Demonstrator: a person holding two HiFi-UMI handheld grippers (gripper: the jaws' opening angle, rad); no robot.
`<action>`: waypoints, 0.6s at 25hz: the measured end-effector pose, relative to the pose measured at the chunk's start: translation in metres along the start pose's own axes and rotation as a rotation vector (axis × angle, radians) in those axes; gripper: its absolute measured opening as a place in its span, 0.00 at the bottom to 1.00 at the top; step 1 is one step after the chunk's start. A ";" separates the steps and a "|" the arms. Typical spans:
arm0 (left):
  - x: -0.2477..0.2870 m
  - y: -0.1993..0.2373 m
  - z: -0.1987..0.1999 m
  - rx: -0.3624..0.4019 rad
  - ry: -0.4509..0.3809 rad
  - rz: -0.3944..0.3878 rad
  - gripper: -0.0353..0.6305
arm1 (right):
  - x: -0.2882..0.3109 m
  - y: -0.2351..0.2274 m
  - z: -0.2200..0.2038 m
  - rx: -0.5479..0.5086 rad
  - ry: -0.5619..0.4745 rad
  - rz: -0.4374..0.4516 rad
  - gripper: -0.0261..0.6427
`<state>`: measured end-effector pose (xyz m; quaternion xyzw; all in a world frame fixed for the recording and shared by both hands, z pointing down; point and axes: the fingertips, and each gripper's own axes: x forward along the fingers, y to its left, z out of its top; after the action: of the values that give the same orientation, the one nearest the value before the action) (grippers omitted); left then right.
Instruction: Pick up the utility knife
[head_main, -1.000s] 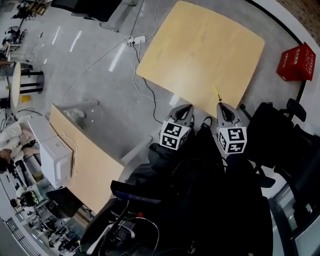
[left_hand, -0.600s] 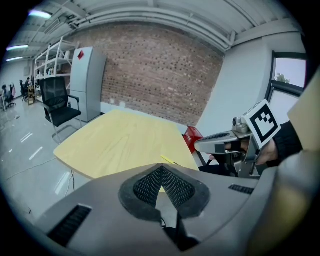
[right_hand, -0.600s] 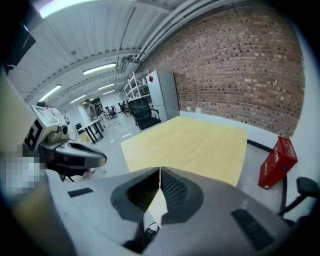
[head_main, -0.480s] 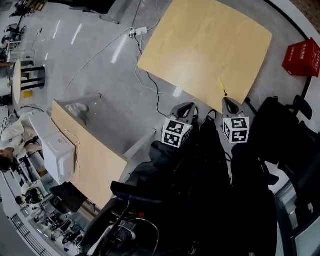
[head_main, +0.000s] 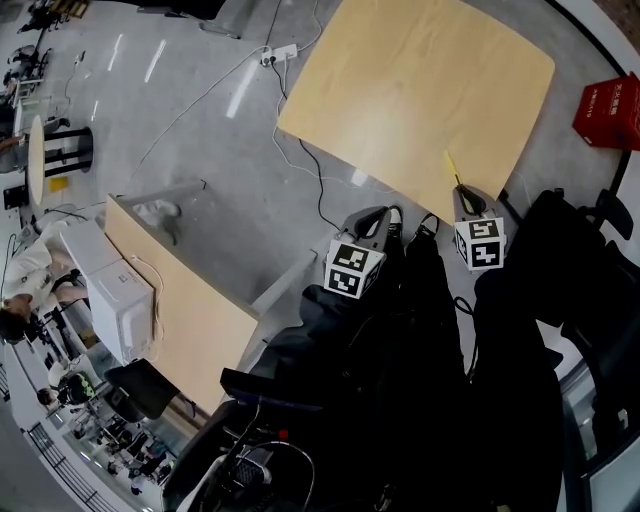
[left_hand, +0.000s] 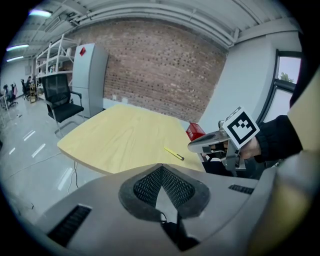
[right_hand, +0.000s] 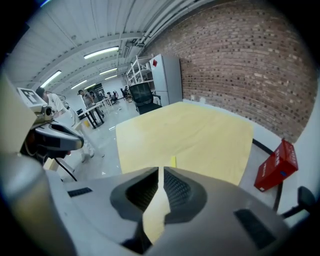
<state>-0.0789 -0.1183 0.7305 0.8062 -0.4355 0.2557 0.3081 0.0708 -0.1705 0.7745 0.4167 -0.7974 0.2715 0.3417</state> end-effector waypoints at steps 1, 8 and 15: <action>0.000 0.000 -0.001 -0.002 0.002 0.001 0.05 | 0.004 -0.001 -0.003 -0.003 0.011 0.001 0.07; 0.000 0.002 -0.014 -0.013 0.024 0.003 0.05 | 0.031 -0.014 -0.020 -0.042 0.087 0.002 0.14; -0.001 0.010 -0.023 -0.026 0.040 0.019 0.05 | 0.045 -0.027 -0.030 -0.053 0.132 -0.009 0.15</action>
<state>-0.0913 -0.1053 0.7483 0.7928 -0.4402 0.2690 0.3245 0.0842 -0.1841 0.8322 0.3924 -0.7782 0.2756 0.4056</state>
